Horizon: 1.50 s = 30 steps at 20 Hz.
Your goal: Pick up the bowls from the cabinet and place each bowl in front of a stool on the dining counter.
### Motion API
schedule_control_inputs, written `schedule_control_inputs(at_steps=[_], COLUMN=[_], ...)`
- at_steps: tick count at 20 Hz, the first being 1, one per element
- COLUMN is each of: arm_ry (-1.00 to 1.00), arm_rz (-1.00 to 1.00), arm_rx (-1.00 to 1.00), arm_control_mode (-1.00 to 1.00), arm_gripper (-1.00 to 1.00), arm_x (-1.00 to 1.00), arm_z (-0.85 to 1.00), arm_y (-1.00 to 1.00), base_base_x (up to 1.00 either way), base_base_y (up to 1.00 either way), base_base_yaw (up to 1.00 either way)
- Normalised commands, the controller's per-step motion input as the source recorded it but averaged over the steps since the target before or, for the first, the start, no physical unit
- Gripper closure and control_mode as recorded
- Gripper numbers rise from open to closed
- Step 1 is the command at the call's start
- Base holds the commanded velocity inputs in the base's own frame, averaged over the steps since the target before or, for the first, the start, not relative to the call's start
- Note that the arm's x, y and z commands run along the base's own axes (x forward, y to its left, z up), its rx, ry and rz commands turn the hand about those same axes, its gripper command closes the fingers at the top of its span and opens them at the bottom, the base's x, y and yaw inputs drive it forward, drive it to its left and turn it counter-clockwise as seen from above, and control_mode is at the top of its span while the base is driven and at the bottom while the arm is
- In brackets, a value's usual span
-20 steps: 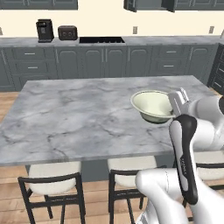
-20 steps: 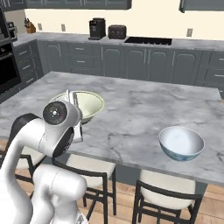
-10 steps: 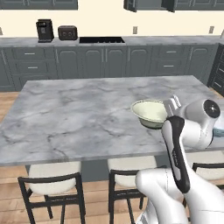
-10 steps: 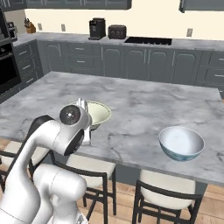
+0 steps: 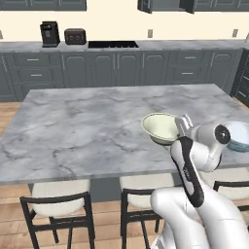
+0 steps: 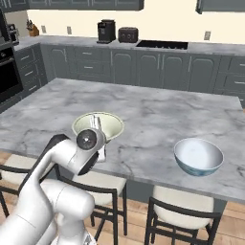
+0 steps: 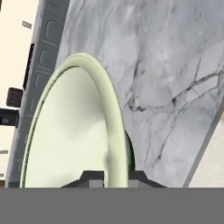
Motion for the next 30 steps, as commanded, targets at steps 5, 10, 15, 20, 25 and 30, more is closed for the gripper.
schedule_control_inputs(at_steps=[5,10,15,20,25,30], arm_ry=[0.05,0.12,0.09,0.02,0.02,0.02], arm_rz=[0.02,0.01,0.00,0.00,0.00,0.00], arm_rx=[0.01,0.00,0.00,0.00,0.00,0.00], arm_control_mode=[-1.00,-1.00,-1.00,-1.00,-1.00,-1.00], arm_gripper=[1.00,1.00,1.00,1.00,1.00,1.00], arm_x=[0.49,0.50,0.33,0.24,0.29,0.29], arm_z=[-0.33,-0.30,-0.43,-0.49,-0.49,-0.50], arm_y=[0.00,0.00,-0.01,-0.02,-0.03,-0.03], base_base_x=[0.00,0.00,0.00,0.00,0.00,0.00], base_base_y=[0.00,0.00,0.00,0.00,0.00,0.00], base_base_yaw=[0.00,0.00,0.00,0.00,0.00,0.00])
